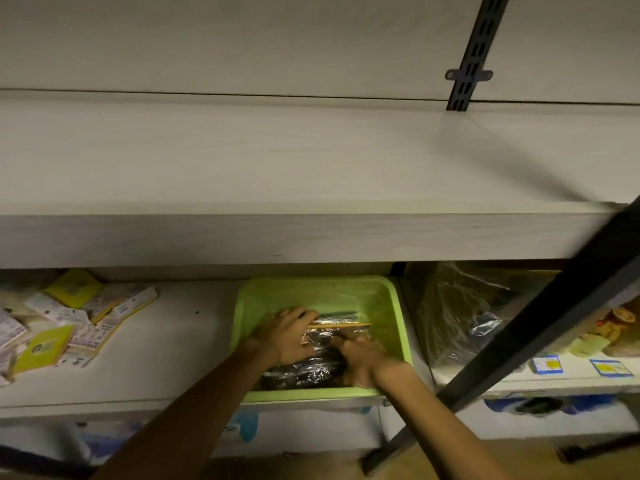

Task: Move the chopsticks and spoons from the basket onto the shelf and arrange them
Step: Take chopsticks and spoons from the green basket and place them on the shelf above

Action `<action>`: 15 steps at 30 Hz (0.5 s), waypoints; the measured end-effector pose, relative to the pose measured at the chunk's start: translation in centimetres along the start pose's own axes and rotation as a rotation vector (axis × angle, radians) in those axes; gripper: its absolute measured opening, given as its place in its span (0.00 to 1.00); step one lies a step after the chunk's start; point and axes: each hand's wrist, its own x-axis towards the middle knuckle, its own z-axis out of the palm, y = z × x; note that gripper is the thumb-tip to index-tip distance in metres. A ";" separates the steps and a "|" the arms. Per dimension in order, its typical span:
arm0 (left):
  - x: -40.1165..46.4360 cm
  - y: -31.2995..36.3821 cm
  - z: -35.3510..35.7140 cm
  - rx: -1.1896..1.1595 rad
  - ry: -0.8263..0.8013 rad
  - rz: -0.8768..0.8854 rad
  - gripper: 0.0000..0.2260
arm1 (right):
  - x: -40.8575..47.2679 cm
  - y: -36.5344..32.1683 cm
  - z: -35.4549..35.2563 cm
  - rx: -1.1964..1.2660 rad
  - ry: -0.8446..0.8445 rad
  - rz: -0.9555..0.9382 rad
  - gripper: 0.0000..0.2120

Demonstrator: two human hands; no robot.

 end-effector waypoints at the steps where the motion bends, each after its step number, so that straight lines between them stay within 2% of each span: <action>1: 0.0 -0.1 0.0 0.008 0.003 -0.006 0.32 | -0.2 -0.1 0.0 -0.028 0.011 0.002 0.34; 7: -0.1 -0.5 -0.4 0.062 -0.034 -0.064 0.37 | -0.9 -0.7 -0.5 -0.048 0.009 0.004 0.32; 10: 0.0 -0.4 -0.7 0.174 -0.008 -0.057 0.39 | -1.1 -0.9 -0.4 -0.116 0.011 0.002 0.29; 13: 0.3 0.1 -1.0 0.233 -0.031 -0.034 0.36 | -1.2 -1.0 -0.2 -0.110 0.015 -0.007 0.26; 15: 0.4 0.6 -0.7 0.184 -0.063 -0.055 0.34 | -1.3 -1.1 0.0 -0.105 0.013 -0.019 0.26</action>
